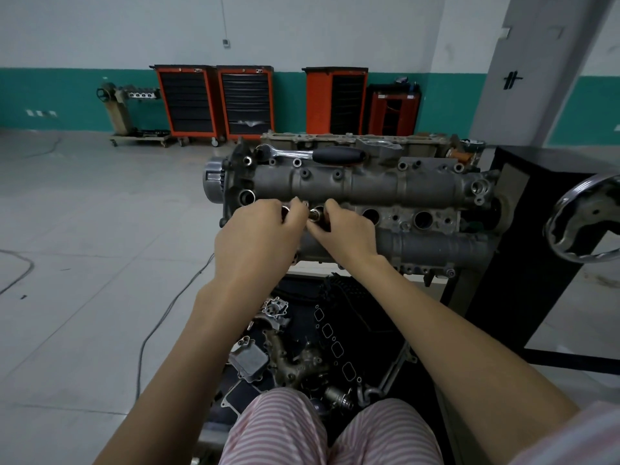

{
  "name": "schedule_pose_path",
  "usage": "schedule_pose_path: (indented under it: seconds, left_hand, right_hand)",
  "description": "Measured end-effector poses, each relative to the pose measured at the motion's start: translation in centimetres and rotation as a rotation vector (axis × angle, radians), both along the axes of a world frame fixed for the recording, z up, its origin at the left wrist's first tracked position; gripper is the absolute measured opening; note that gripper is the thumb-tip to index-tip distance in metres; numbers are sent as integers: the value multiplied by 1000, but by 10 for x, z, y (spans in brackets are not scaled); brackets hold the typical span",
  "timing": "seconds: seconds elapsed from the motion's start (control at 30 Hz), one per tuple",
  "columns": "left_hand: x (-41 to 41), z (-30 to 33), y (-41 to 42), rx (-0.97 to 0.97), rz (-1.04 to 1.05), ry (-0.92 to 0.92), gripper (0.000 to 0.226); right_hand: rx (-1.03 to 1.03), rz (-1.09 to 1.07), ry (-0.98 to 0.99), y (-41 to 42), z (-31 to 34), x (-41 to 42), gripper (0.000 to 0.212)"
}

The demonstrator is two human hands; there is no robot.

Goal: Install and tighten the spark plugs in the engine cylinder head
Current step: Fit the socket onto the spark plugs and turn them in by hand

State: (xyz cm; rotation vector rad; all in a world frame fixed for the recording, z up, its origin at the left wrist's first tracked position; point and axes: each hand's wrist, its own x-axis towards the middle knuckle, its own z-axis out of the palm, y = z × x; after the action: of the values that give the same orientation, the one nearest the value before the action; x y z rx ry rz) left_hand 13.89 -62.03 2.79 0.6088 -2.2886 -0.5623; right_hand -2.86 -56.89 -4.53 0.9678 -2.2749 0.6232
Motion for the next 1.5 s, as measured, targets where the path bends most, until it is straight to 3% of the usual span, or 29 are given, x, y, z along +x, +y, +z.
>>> schedule_pose_path:
  seconds: [0.27, 0.53, 0.8, 0.97, 1.07, 1.2, 1.37, 1.5]
  left_hand:
    - [22, 5, 22, -18, -23, 73, 49]
    - [8, -8, 63, -64, -156, 9, 47]
    - [-14, -23, 82, -241, -80, -48, 42]
    - [-27, -28, 86, -287, -57, -55, 46]
    - [-37, -22, 85, -302, -44, -29, 45]
    - [-51, -19, 82, -316, -63, -79, 47]
    - [-61, -19, 84, -234, -66, -49, 52]
    - [-65, -20, 76, -175, -42, -52, 60]
  right_hand:
    - [-81, -13, 61, 24, 3, 17, 36]
    - [-254, 11, -139, 70, 1, 7, 32]
    - [-105, 84, -258, 77, 6, -3, 26]
    - [-142, 118, -388, 81, 12, -4, 27]
    - [-36, 108, -329, 81, 20, -7, 21]
    - [154, 68, -104, 83, 29, -16, 15]
    - [284, -42, -16, 83, 27, -30, 6]
    - [396, -162, 114, 80, 10, -39, 22]
